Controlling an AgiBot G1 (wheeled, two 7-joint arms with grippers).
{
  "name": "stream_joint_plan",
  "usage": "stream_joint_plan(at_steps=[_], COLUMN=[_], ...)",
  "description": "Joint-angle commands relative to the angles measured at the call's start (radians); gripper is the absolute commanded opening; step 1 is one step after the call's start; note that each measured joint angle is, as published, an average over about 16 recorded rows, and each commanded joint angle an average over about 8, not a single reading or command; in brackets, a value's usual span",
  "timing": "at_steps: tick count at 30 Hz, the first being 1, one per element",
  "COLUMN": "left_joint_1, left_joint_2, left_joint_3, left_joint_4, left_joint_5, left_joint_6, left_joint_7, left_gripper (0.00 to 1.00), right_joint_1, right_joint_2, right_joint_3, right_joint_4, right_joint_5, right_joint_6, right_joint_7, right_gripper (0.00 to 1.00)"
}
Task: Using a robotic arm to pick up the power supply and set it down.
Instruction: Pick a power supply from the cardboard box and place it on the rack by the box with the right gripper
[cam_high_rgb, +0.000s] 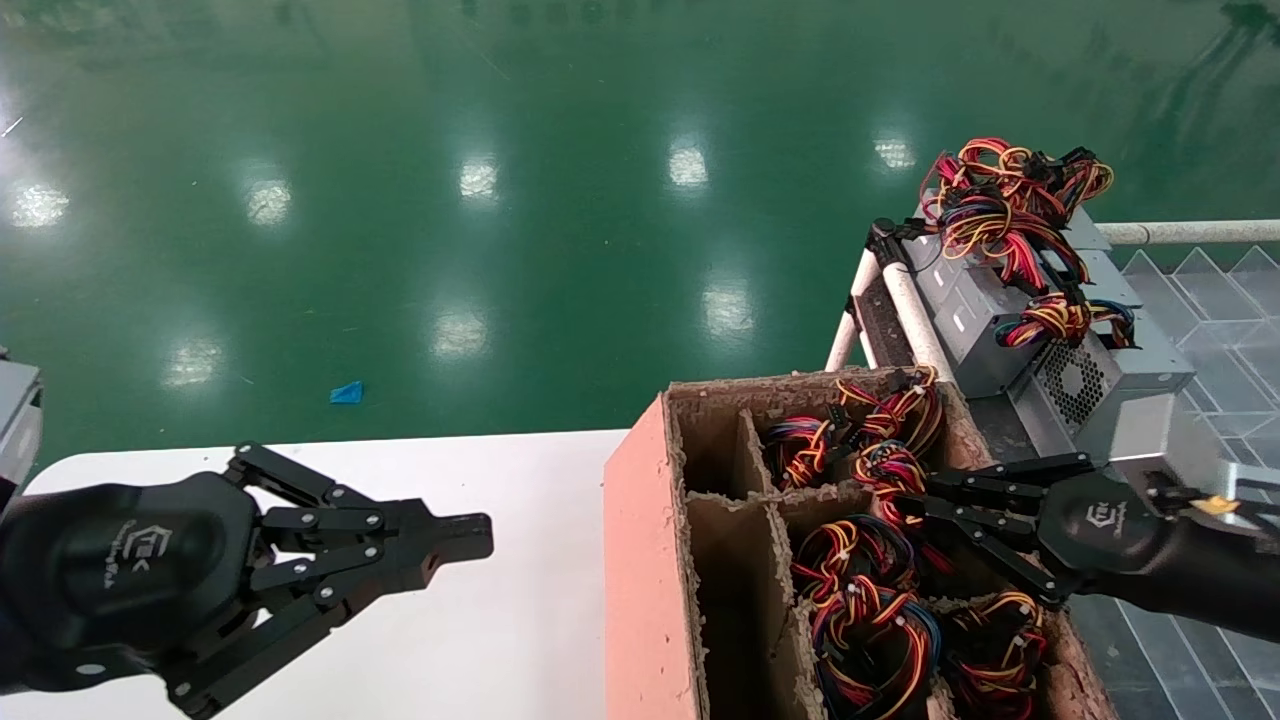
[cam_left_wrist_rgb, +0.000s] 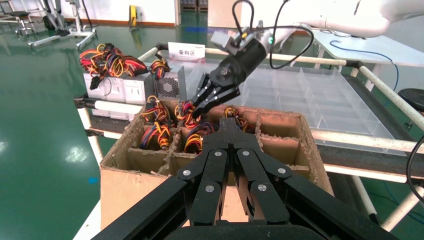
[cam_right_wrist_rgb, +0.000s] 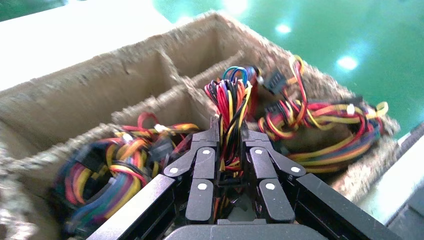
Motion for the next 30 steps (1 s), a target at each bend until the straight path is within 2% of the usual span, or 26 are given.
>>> stream_joint_plan(at_steps=[1, 5, 9, 20, 30], left_joint_1=[0.0, 0.0, 0.0, 0.0, 0.0], left_joint_2=[0.0, 0.0, 0.0, 0.0, 0.0], left_joint_3=[0.0, 0.0, 0.0, 0.0, 0.0], left_joint_4=[0.0, 0.0, 0.0, 0.0, 0.0], left_joint_5=[0.0, 0.0, 0.0, 0.0, 0.0], left_joint_6=[0.0, 0.0, 0.0, 0.0, 0.0], left_joint_7=[0.0, 0.0, 0.0, 0.0, 0.0], left_gripper=[0.0, 0.0, 0.0, 0.0, 0.0], right_joint_1=[0.002, 0.017, 0.028, 0.019, -0.069], right_joint_2=[0.003, 0.044, 0.107, 0.272, 0.357], right_joint_3=[0.007, 0.04, 0.079, 0.21, 0.323], right_joint_4=[0.007, 0.049, 0.119, 0.293, 0.296], right_joint_5=[0.02, 0.065, 0.089, 0.154, 0.213], right_joint_6=[-0.018, -0.041, -0.033, 0.077, 0.162], right_joint_7=[0.0, 0.009, 0.009, 0.022, 0.015], right_gripper=[0.0, 0.0, 0.0, 0.0, 0.0])
